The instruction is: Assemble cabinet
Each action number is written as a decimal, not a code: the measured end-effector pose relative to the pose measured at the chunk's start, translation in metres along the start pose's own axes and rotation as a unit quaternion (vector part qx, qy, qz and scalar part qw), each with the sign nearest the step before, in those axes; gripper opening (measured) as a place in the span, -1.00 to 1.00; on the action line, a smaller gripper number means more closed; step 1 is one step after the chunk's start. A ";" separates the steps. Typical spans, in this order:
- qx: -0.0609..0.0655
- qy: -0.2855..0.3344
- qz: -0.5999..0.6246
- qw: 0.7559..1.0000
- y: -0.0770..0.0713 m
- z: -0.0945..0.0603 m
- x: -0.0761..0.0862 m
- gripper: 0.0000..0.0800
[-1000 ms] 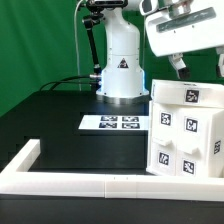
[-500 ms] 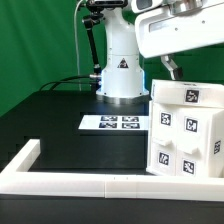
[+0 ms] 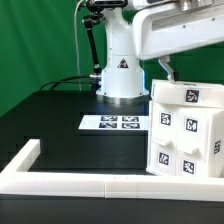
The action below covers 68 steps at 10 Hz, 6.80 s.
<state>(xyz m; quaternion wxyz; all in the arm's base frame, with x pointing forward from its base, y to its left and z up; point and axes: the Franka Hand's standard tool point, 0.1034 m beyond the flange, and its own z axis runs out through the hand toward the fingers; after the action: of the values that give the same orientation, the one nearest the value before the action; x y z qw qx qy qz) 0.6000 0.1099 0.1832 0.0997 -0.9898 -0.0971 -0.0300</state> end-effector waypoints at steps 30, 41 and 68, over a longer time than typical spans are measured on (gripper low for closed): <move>-0.020 -0.025 -0.317 0.948 0.040 0.020 -0.011 0.40; -0.028 -0.012 0.038 0.999 0.041 0.019 -0.010 0.40; 0.055 0.023 0.744 0.666 -0.011 -0.004 -0.001 0.99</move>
Offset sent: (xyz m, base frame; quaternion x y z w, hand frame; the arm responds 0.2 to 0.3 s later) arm 0.0000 0.0000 0.0000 0.0000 0.0000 -0.1938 0.9810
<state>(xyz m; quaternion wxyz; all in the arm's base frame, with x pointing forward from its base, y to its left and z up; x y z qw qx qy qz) 0.5966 0.1191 0.1895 0.1453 -0.7249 0.6724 0.0371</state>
